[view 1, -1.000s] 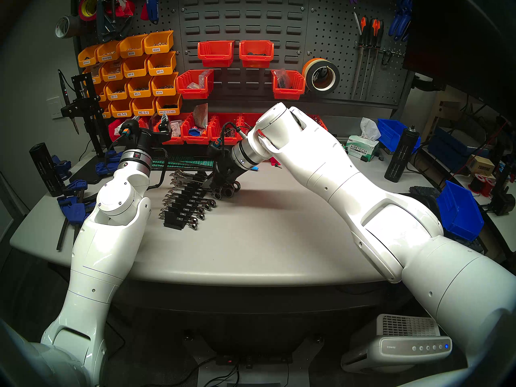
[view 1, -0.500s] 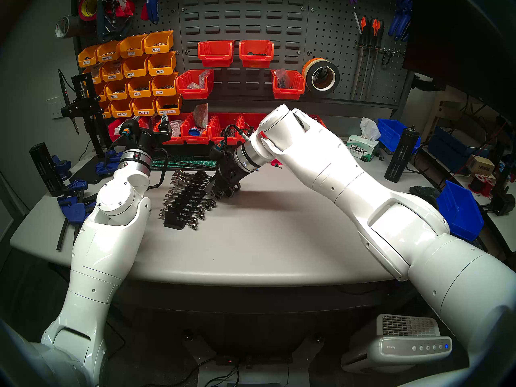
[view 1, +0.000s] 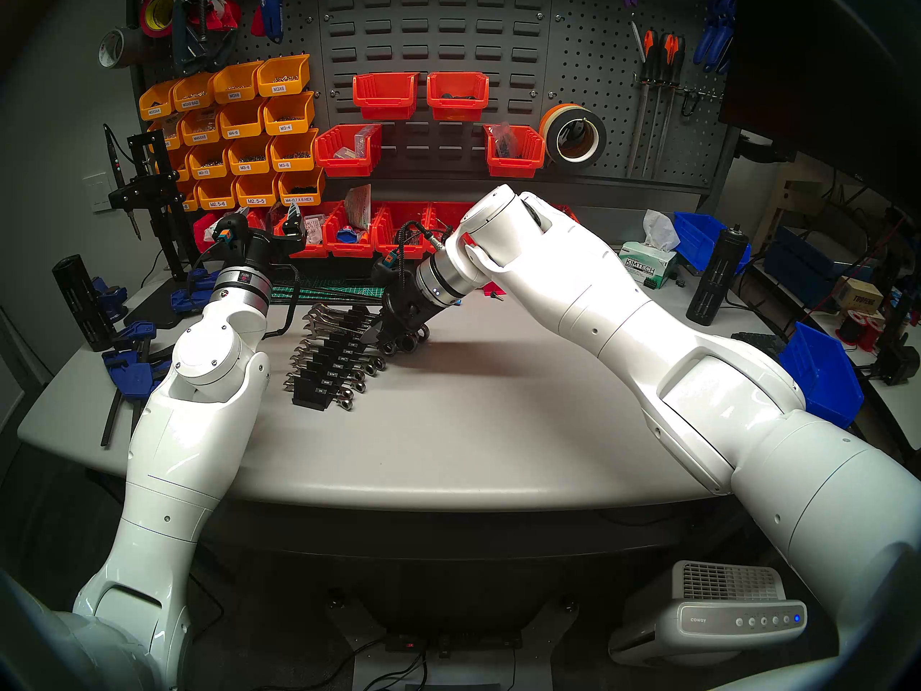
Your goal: Put the wrenches on the table into the correct slot in the case
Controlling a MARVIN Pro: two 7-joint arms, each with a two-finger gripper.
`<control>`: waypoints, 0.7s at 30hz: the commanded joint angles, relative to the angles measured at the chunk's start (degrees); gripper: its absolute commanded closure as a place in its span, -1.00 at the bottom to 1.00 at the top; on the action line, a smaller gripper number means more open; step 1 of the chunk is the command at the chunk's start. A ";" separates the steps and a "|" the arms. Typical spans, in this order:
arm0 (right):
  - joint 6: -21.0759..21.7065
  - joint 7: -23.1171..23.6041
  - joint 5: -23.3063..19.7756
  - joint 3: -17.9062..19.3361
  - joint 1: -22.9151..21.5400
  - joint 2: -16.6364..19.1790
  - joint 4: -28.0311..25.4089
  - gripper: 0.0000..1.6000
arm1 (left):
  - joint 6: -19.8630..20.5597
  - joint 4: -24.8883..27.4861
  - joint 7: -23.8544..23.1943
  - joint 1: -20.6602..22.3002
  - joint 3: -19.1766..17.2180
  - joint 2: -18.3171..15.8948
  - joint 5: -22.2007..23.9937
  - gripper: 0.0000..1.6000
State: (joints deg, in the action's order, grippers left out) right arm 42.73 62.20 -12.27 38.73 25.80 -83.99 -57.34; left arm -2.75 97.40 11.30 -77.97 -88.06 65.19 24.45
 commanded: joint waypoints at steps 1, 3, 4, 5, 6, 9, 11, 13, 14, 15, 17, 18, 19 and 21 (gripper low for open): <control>-0.46 5.94 -1.77 -0.80 -2.48 -0.35 -0.33 1.00 | -0.67 1.60 -0.01 1.83 -0.47 -0.07 -0.01 -1.00; -0.50 5.79 -2.24 -1.28 -2.38 -0.24 -0.34 1.00 | -0.67 1.60 -0.01 1.83 -0.47 -0.07 -0.01 -1.00; -0.50 5.79 -2.24 -1.28 -2.38 -0.24 -0.34 1.00 | -0.67 1.60 -0.01 1.83 -0.47 -0.07 -0.01 -1.00; -0.57 6.22 -2.26 -1.44 -2.38 -0.25 -0.19 1.00 | -0.67 1.60 -0.01 1.83 -0.47 -0.07 -0.01 -1.00; -0.63 6.25 -2.39 -1.60 -2.35 -0.22 -0.17 1.00 | -0.67 1.60 -0.01 1.83 -0.47 -0.07 -0.01 -1.00; -0.78 6.14 -2.82 -2.09 -2.46 -0.14 -0.12 1.00 | -0.67 1.60 -0.01 1.83 -0.47 -0.07 -0.01 -1.00; -0.87 5.91 -3.09 -2.37 -2.58 -0.06 -0.08 1.00 | -0.67 1.60 -0.01 1.83 -0.47 -0.07 -0.01 -1.00; -1.00 5.61 -3.27 -2.50 -2.72 -0.01 0.02 1.00 | -0.67 1.60 -0.01 1.83 -0.47 -0.07 -0.01 -1.00; -1.03 5.53 -3.35 -2.57 -2.80 0.00 0.08 1.00 | -0.67 1.60 -0.01 1.83 -0.46 -0.07 -0.01 -1.00; -1.10 5.39 -3.35 -2.71 -2.89 0.03 0.09 1.00 | -0.67 1.60 -0.01 1.83 -0.46 -0.07 -0.01 -1.00; -1.30 5.05 -3.44 -2.97 -3.02 0.08 0.08 1.00 | -0.67 1.60 -0.01 1.83 -0.46 -0.07 -0.01 -1.00; -1.30 5.05 -3.44 -2.97 -3.02 0.08 0.08 1.00 | -0.67 1.60 -0.01 1.83 -0.46 -0.07 -0.01 -1.00; -1.38 4.92 -3.47 -2.97 -3.03 0.08 0.08 1.00 | -0.67 1.60 -0.01 1.83 -0.46 -0.07 -0.01 -1.00; -1.53 4.55 -3.46 -3.11 -3.17 0.17 -0.01 1.00 | -0.67 1.60 -0.01 1.83 -0.47 -0.07 -0.01 -1.00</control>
State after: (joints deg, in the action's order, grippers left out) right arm 41.71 63.21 -14.70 35.24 25.18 -83.79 -56.17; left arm -2.75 97.40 11.30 -77.97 -88.06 65.19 24.45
